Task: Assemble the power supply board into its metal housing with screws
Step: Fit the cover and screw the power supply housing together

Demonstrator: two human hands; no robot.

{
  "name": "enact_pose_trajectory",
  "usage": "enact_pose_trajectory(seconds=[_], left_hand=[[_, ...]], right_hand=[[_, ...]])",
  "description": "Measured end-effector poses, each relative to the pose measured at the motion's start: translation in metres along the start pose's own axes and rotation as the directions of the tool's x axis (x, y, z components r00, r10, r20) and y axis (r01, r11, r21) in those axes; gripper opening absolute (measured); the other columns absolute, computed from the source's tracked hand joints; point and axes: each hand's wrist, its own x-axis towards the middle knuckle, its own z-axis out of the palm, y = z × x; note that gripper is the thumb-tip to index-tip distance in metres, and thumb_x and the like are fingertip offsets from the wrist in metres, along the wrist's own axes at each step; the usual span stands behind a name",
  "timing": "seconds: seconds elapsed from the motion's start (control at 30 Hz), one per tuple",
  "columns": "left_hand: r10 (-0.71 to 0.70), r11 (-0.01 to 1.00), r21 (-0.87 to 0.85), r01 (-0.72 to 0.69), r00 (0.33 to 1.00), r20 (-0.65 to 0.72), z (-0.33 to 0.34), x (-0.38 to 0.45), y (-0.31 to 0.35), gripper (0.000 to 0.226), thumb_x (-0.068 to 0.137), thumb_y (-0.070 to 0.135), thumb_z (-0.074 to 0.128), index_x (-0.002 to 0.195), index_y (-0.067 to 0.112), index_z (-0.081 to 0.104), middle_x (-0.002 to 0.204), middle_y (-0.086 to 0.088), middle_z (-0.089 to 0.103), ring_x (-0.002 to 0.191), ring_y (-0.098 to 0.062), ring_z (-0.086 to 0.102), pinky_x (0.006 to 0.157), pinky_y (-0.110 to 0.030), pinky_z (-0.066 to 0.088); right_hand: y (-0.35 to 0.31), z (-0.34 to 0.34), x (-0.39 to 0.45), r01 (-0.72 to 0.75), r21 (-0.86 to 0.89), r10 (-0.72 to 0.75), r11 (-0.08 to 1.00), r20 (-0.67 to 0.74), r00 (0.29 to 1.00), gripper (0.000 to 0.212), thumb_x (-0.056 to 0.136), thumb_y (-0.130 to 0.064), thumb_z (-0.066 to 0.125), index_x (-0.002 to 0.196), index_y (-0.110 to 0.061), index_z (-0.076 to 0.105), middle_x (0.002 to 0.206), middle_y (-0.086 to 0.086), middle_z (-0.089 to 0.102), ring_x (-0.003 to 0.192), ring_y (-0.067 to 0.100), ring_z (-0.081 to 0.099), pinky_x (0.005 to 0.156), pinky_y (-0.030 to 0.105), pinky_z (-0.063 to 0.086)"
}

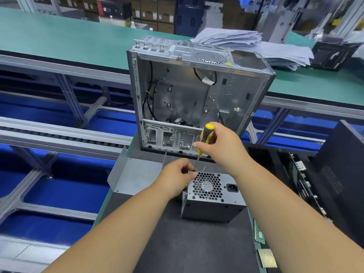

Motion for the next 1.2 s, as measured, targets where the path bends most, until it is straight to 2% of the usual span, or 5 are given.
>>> enact_pose_trajectory(seconds=[0.2, 0.53, 0.77, 0.97, 1.2], left_hand=[[0.014, 1.0, 0.003, -0.014, 0.998, -0.067, 0.006, -0.004, -0.002, 0.015, 0.09, 0.027, 0.068, 0.078, 0.027, 0.06, 0.063, 0.011, 0.053, 0.054, -0.003, 0.044, 0.047, -0.011, 0.035], [0.042, 0.996, 0.076, -0.037, 0.997, -0.071, 0.008, -0.004, 0.0, 0.017, 0.092, 0.026, 0.064, 0.078, 0.025, 0.056, 0.071, 0.0, 0.057, 0.06, -0.013, 0.046, 0.059, -0.025, 0.041], [0.019, 0.999, 0.03, -0.017, 0.998, -0.057, 0.009, -0.004, -0.003, 0.012, 0.092, 0.029, 0.064, 0.081, 0.027, 0.059, 0.065, 0.006, 0.054, 0.052, -0.01, 0.043, 0.048, -0.019, 0.036], [-0.012, 1.0, -0.018, 0.011, 0.998, -0.063, 0.01, -0.004, -0.003, 0.016, 0.089, 0.028, 0.069, 0.08, 0.032, 0.057, 0.073, 0.005, 0.053, 0.058, -0.007, 0.046, 0.042, -0.012, 0.035], [-0.015, 1.0, 0.02, 0.016, 0.998, -0.058, 0.009, -0.002, -0.002, 0.011, 0.09, 0.031, 0.068, 0.086, 0.03, 0.058, 0.074, 0.006, 0.054, 0.053, -0.006, 0.045, 0.039, -0.012, 0.032]], right_hand=[[-0.005, 0.014, -0.006, -0.022, -0.073, 0.013, 0.997, -0.132, 0.991, 0.027, 0.085, -0.04, 0.072, 0.099, -0.032, 0.05, 0.066, -0.014, 0.054, 0.062, 0.0, 0.051, 0.056, 0.022, 0.04], [-0.009, -0.022, -0.001, -0.061, 0.239, 0.008, 0.969, 0.22, 0.976, 0.033, 0.089, -0.025, 0.069, 0.113, -0.036, 0.05, 0.091, -0.011, 0.071, 0.068, -0.002, 0.061, 0.067, 0.023, 0.046], [-0.022, -0.046, 0.008, 0.25, -0.245, -0.178, 0.937, 0.279, 0.943, 0.02, 0.093, -0.019, 0.062, 0.109, -0.031, 0.063, 0.093, -0.013, 0.06, 0.091, 0.012, 0.058, 0.073, 0.028, 0.044], [-0.04, -0.043, 0.017, 0.211, -0.727, -0.037, 0.654, 0.248, 0.968, 0.04, 0.096, -0.052, 0.048, 0.074, -0.018, 0.048, 0.067, 0.0, 0.05, 0.067, 0.023, 0.05, 0.05, 0.027, 0.031], [-0.039, -0.031, 0.015, 0.103, -0.745, -0.016, 0.659, 0.123, 0.992, 0.04, 0.099, -0.047, 0.031, 0.076, -0.018, 0.046, 0.07, -0.002, 0.046, 0.058, 0.015, 0.04, 0.049, 0.026, 0.025]])
